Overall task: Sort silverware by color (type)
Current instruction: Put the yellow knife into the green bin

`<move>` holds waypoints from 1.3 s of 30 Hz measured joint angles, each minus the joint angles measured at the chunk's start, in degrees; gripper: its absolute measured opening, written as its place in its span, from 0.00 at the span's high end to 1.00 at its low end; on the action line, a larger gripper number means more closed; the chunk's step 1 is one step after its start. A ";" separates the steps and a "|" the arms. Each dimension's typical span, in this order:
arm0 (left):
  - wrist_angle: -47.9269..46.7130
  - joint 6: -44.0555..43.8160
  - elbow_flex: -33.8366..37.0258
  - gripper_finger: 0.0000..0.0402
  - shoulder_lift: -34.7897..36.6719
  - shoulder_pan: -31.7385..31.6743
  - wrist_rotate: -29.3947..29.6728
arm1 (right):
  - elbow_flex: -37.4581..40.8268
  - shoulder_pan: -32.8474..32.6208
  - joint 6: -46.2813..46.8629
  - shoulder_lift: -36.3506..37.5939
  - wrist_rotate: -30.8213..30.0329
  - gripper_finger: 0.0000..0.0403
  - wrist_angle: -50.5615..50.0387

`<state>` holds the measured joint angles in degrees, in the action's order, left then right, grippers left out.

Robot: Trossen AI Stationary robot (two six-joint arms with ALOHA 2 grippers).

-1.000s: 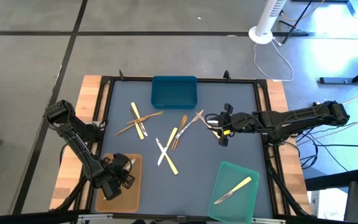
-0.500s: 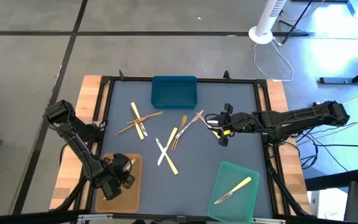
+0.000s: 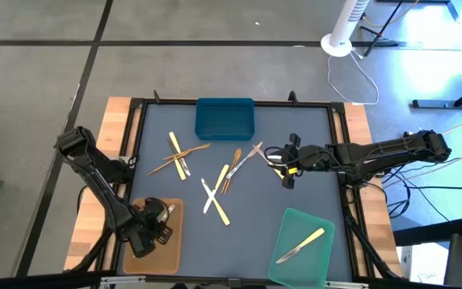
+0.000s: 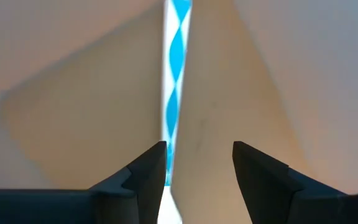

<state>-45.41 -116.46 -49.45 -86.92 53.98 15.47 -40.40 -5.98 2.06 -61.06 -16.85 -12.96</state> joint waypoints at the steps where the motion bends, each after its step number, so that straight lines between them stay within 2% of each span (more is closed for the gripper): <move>1: 0.00 0.02 0.00 0.55 0.66 0.03 0.39 | 0.00 0.00 0.00 0.00 0.00 0.55 -0.02; 6: 0.07 2.70 0.00 0.55 4.85 0.04 1.29 | 0.00 0.00 0.00 0.00 -0.01 0.55 -0.02; 12: 0.24 8.82 0.00 0.55 11.18 0.04 8.24 | 0.00 0.00 0.01 -0.02 0.00 0.55 -0.02; 20: 0.28 18.65 -0.02 0.55 18.30 0.04 20.41 | 0.00 0.00 0.52 -0.02 0.01 0.55 -0.02; 25: 0.29 25.21 -0.02 0.55 20.85 -0.15 29.28 | 0.00 0.00 0.55 -0.01 0.01 0.55 -0.02; 30: 0.29 31.73 -0.02 0.56 22.25 -1.84 35.36 | 0.00 0.00 0.61 -0.02 0.01 0.55 -0.02; 35: 0.33 36.33 -0.02 0.56 22.58 -5.39 38.32 | 0.00 0.00 0.63 -0.01 0.00 0.55 -0.02; 39: 0.75 38.32 -0.02 0.56 22.61 -9.04 37.37 | 0.00 0.00 0.62 -0.02 0.01 0.55 -0.02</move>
<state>-44.65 -78.14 -49.47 -64.31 44.94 52.84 -40.40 -5.98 2.68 -61.08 -16.84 -12.97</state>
